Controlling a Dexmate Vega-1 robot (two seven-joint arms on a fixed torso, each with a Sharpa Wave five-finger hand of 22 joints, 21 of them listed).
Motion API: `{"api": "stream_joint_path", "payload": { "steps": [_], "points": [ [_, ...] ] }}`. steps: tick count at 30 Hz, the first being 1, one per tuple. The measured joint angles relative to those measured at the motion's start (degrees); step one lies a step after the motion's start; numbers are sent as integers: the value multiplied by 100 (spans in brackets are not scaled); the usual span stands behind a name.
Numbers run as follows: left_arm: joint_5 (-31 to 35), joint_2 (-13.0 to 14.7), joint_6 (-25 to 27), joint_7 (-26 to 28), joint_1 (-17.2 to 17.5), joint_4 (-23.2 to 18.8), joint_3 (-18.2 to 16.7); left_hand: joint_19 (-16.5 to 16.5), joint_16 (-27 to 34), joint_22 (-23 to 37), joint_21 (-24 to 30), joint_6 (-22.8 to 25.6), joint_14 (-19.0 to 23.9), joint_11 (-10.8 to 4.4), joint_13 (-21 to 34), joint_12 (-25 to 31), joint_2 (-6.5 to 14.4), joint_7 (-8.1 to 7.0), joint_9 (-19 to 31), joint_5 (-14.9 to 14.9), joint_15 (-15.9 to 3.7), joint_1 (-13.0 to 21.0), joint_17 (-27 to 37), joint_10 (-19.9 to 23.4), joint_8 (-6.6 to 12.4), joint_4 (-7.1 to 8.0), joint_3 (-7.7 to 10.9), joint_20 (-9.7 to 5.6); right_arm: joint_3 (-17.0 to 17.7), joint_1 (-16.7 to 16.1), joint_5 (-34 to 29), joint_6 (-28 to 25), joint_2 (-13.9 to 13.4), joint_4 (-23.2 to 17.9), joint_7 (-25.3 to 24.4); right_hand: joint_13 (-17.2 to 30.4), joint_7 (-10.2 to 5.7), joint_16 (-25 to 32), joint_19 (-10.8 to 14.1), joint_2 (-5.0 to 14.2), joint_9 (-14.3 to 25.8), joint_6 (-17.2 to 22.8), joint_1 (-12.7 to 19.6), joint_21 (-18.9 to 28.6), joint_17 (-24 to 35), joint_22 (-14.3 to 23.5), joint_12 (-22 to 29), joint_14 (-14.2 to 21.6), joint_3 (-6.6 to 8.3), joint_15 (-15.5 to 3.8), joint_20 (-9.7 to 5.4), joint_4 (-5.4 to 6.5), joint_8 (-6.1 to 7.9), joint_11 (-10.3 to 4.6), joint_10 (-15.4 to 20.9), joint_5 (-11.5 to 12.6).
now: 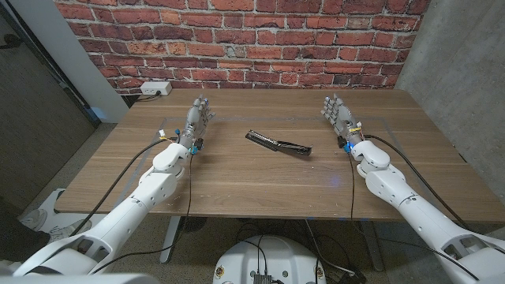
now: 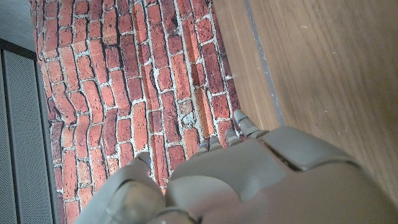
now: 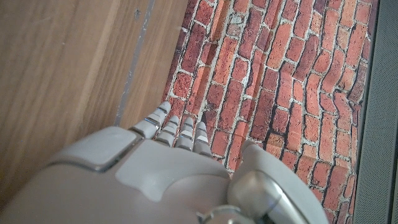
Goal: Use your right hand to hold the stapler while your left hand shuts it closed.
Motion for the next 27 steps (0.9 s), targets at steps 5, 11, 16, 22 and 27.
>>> {"api": "stream_joint_path", "payload": {
  "steps": [5, 11, 16, 22, 27],
  "points": [
    [-19, 1, 0, -49, -20, 36, -4, 0, 0, 0, 0, 0, 0, 0, -10, 9, 30, 0, 0, 0, 0, -30, 15, 0, 0, 0, 0, 0, 264, -57, -274, -148, 203, -12, 99, 49, -53, 155, 127, 23, 44, 237, 23, 76, 27, 0, 270, 488, 170, 120, 0, -11, 124, 167, 602, 8],
    [-28, -10, 3, -106, -66, 96, -5, 0, 44, 0, 0, 0, 0, -3, -10, 23, 30, 0, 0, 7, 0, -30, 15, -3, 22, 0, 0, 0, 474, -111, -679, -308, 349, -74, 187, 134, 57, 125, 205, 33, 80, 40, 414, 87, 43, 20, 302, 773, 435, 354, 0, -381, 80, 481, 686, -53],
    [-25, -14, 6, -149, -94, 125, 0, 1, 44, 0, 0, 0, 0, -3, -10, 23, 30, 0, -1, 21, 0, -30, 15, -3, 22, 0, 0, 0, 658, -203, -1007, -435, 422, -225, 198, 138, 62, 102, 224, -54, 79, -65, 551, 87, 36, 9, 266, 734, 487, 392, 62, -558, 78, 524, 540, -108],
    [-4, -15, 19, -166, -124, 143, 23, 1, 84, 0, 40, 0, 1, -3, -9, 66, 29, 0, -1, 21, 0, -30, -1, -3, 65, 0, -1, 0, 755, -303, -1451, -661, 417, -417, 136, 123, 20, 102, 285, -137, 79, -21, 680, 87, 36, 9, 266, 774, 489, 475, 124, -699, 78, 553, 640, -158],
    [18, -14, 30, -186, -145, 151, 42, 1, 88, -1, 40, 1, 1, -2, -9, 66, 29, 0, -1, 44, 0, -30, -1, -2, 66, 0, -1, 0, 819, -446, -1781, -876, 329, -706, 28, 122, -49, 102, 326, -158, 79, 53, 702, 133, 47, 9, 306, 852, 475, 481, 165, -748, 128, 571, 741, -158]
  ]
}}
